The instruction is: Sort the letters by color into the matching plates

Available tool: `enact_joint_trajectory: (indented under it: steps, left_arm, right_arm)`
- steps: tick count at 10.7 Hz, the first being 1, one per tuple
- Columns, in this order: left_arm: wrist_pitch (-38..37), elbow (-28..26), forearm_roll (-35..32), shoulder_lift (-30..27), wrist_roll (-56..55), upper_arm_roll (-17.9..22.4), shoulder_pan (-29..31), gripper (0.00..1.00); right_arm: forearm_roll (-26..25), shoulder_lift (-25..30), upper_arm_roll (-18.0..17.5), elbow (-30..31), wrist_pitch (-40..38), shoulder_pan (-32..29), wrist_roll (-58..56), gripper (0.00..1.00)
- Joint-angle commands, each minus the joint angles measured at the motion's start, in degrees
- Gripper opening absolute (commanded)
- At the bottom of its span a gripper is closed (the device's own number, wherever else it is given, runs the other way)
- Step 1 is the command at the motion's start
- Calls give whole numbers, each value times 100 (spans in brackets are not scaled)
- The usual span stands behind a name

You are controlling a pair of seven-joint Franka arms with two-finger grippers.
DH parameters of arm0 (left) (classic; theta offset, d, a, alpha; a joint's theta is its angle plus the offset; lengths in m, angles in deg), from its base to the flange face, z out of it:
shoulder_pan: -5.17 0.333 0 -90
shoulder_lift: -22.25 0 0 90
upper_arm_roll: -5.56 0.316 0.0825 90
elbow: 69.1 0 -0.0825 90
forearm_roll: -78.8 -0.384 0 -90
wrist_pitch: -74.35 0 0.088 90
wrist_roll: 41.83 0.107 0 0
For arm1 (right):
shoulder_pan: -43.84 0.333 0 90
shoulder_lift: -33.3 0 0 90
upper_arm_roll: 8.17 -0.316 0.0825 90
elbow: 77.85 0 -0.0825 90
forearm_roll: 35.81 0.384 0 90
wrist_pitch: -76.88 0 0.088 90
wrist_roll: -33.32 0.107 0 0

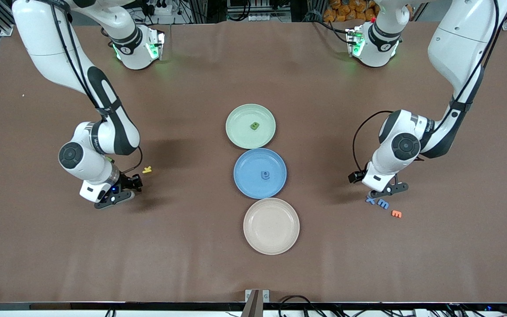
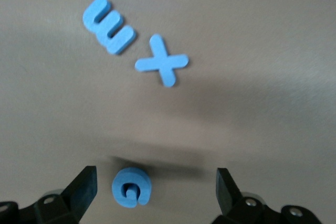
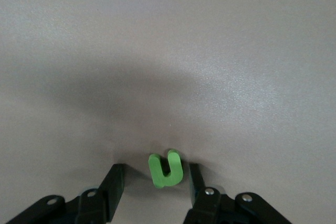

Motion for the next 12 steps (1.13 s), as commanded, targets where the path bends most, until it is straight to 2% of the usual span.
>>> enact_joint_trajectory:
  steps: [1, 2, 3, 6, 8, 12]
  left_arm:
    - [207, -466, -156, -251, 12, -169, 234, 100]
    - [207, -519, -156, -251, -6, -161, 234, 100]
    - [207, -528, -147, -233, -49, -161, 234, 100]
    - [215, -519, -147, -198, -50, -161, 243, 100]
    - [224, -511, -156, -189, 46, -161, 339, 100]
    - [418, -554, -165, -163, 161, -169, 401, 100]
  right_arm:
    - [206, -95, -46, -85, 11, -57, -317, 28]
    - [206, -95, -46, -85, 19, -66, -431, 17]
    - [206, -95, -38, -85, 19, -57, -537, 1]
    - [215, 124, -29, -94, -59, -39, -573, 0]
    - [232, 352, -20, -373, -890, -39, -547, 0]
    - [241, 556, -55, -848, -1718, 31, 224, 0]
